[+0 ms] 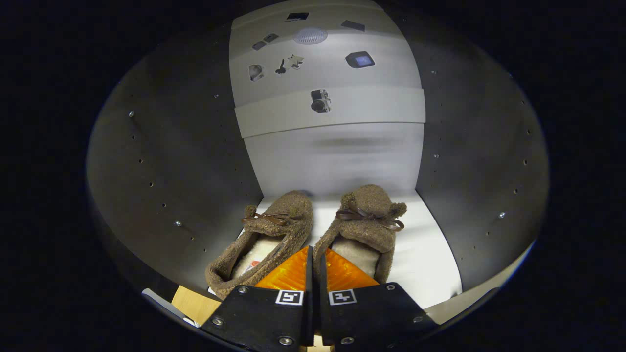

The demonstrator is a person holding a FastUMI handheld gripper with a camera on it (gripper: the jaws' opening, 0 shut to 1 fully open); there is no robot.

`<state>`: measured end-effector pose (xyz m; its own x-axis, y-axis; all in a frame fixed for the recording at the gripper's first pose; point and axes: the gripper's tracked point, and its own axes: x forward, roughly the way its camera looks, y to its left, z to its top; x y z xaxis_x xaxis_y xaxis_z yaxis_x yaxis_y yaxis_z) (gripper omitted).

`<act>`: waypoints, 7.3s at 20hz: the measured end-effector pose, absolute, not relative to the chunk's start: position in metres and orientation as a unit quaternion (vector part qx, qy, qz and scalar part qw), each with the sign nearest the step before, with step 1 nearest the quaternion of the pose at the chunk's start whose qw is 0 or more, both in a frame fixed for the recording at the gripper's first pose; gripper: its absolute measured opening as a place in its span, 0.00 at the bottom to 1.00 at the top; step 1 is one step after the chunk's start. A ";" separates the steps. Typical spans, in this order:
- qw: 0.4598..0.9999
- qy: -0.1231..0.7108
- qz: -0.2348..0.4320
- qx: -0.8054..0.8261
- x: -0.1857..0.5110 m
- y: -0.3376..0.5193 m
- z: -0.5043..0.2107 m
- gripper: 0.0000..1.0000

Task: Open the shoe cabinet door, grab the shoes and put them into the shoe cabinet, then close the shoe cabinet door.

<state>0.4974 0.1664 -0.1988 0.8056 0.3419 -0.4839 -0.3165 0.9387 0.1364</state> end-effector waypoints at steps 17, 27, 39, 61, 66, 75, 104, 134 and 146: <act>0.976 0.156 0.151 0.024 0.443 0.162 -0.128 0.67; 0.987 0.110 0.121 -0.007 0.278 0.129 -0.083 0.83; 0.985 0.077 0.157 0.007 0.104 0.043 -0.054 0.91; 0.986 0.081 0.134 0.062 0.118 -0.165 -0.074 0.94; 0.990 0.082 0.105 0.042 0.131 -0.153 -0.077 0.93; 0.992 0.093 0.078 0.030 0.120 -0.065 -0.076 0.91; 0.981 0.110 0.159 0.025 0.256 0.183 -0.076 0.91; 0.981 0.123 0.149 0.034 0.309 0.215 -0.079 0.95; 0.987 0.091 0.129 0.019 0.184 0.170 -0.036 0.95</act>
